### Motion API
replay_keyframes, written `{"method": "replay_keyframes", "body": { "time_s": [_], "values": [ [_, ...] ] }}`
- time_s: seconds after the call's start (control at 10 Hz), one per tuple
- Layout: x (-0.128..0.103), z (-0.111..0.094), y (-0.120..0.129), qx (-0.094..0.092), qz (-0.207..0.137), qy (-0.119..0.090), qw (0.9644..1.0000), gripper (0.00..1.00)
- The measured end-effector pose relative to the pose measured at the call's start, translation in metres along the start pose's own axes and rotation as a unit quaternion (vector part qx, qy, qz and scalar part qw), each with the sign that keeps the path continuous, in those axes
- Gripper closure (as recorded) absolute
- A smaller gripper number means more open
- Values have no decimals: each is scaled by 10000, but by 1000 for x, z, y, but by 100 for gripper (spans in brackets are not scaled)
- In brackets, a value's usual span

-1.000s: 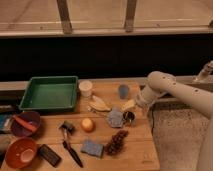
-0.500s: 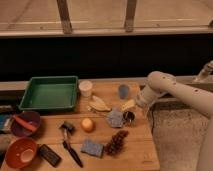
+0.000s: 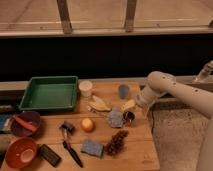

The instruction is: Place towel in metal cup

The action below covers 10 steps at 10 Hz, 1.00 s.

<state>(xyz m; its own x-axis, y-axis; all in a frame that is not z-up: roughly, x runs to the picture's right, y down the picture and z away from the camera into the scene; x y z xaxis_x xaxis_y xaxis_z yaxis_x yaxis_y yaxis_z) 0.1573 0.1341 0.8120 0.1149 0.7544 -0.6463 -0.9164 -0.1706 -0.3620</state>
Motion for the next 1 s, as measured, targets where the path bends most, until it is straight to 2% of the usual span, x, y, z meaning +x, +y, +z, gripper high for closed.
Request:
{"method": "replay_keyframes", "body": {
  "time_s": [0.1,0.3,0.4,0.6,0.7,0.8,1.0],
  "values": [
    [-3,-3,3,82,-91,-19,9999,20],
    [-17,-11,26,274,-518,-4,9983,20],
    [-29,-10,47,398,-801,51,9960,20],
    [-52,3,85,556,-1318,210,9895,20],
    [-57,9,94,626,-1508,298,9861,20],
    [-62,20,100,761,-1676,420,9820,20],
    [-62,40,99,1048,-1804,580,9763,20]
  ]
}}
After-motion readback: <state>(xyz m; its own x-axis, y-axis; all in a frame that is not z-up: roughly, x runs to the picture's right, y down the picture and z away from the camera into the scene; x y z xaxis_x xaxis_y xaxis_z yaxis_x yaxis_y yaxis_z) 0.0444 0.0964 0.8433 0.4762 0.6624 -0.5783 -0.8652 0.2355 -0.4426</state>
